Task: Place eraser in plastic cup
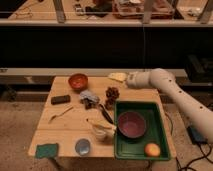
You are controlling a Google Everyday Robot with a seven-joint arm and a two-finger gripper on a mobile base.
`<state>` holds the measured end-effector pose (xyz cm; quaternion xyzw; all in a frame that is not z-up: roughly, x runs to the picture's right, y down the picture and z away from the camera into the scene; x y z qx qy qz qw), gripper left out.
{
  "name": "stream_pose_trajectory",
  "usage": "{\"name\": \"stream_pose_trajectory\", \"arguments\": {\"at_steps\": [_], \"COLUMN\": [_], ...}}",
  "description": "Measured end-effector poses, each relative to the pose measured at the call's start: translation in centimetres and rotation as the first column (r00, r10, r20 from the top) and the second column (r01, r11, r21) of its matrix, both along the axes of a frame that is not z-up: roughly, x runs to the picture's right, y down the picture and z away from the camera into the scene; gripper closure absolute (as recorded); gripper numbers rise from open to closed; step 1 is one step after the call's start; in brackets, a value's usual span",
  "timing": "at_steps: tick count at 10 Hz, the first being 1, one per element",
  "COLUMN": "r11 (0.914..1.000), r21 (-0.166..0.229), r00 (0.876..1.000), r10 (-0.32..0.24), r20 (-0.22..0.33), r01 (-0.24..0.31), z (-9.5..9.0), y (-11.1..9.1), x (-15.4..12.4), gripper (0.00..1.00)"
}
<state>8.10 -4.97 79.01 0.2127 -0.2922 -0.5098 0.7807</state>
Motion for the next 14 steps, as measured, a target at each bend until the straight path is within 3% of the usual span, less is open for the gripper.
{"name": "stream_pose_trajectory", "arguments": {"at_steps": [2,4,5,6,7,8,9,10,11,12,13,14], "r11": [0.9937,0.9443,0.8989,0.818,0.7646,0.6765,0.6015,0.464,0.3755,0.2566,0.147,0.0756], "r21": [0.062,0.184,0.246,0.322,0.361,0.416,0.452,0.498,0.52,0.532,0.523,0.514], "r00": [0.996,0.961,0.93,0.874,0.837,0.777,0.726,0.631,0.573,0.496,0.421,0.373], "r10": [-0.093,-0.274,-0.366,-0.481,-0.539,-0.614,-0.667,-0.738,-0.766,-0.784,-0.784,-0.778], "r20": [0.001,-0.017,-0.035,-0.071,-0.097,-0.136,-0.17,-0.241,-0.292,-0.374,-0.456,-0.505], "r01": [0.093,0.273,0.363,0.477,0.534,0.608,0.659,0.732,0.768,0.807,0.84,0.855], "z": [-1.0,-3.1,-4.2,-5.4,-5.9,-6.7,-7.3,-7.9,-8.3,-8.8,-9.1,-9.3], "y": [-1.2,-2.8,-3.3,-3.6,-3.6,-3.5,-3.2,-2.8,-2.5,-2.2,-1.9,-1.7], "x": [-1.5,-5.2,-7.5,-10.2,-11.3,-12.8,-13.8,-15.3,-16.2,-17.0,-17.5,-17.9], "gripper": [0.2,0.2,0.2,0.2,0.2,0.2,0.2,0.2,0.2,0.2,0.2,0.2]}}
